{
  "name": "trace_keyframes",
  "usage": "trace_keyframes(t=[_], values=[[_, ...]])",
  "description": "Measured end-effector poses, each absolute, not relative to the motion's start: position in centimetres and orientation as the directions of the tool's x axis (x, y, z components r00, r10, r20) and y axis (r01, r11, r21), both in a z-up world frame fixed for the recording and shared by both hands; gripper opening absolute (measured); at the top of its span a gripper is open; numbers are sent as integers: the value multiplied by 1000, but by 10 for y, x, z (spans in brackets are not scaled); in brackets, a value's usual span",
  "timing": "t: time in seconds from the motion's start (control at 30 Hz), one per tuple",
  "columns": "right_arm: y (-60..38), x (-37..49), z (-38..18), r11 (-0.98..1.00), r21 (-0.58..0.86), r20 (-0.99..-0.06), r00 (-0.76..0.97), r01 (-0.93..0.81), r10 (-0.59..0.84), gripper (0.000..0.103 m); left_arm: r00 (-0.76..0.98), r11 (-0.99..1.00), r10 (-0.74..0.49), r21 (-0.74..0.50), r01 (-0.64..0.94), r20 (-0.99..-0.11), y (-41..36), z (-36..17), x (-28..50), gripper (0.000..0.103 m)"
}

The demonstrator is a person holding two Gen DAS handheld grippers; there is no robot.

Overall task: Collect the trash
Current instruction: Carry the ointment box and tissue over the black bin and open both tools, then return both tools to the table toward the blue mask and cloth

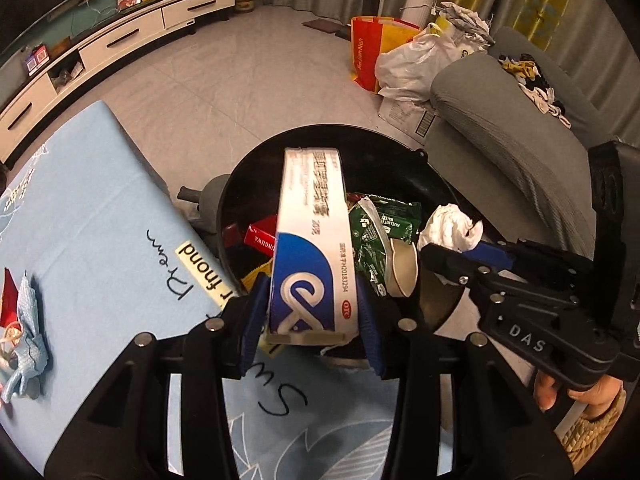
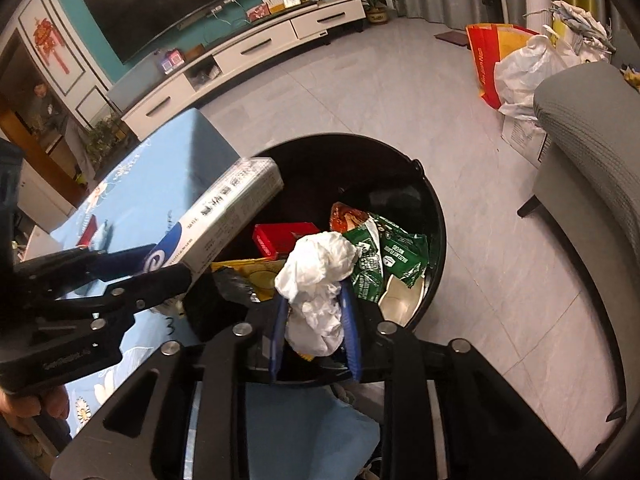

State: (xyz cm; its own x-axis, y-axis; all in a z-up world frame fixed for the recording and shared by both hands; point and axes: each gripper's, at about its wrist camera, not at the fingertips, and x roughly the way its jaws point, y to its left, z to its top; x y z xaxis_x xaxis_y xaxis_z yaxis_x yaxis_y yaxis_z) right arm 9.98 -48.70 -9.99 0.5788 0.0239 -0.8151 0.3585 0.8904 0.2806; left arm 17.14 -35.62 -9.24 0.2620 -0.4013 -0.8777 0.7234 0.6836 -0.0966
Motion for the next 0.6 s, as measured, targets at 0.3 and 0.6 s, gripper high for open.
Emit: trace_keyframes(t=[0.3, 0.6], values=[[-493, 89, -98, 876, 292, -808, 589, 384, 11, 47, 323, 678, -392, -34, 734, -861, -352, -82, 162, 68], [-483, 60, -90, 869, 300, -804, 595, 393, 8, 54, 344, 700, -360, -8, 714, -867, -311, -76, 142, 87]])
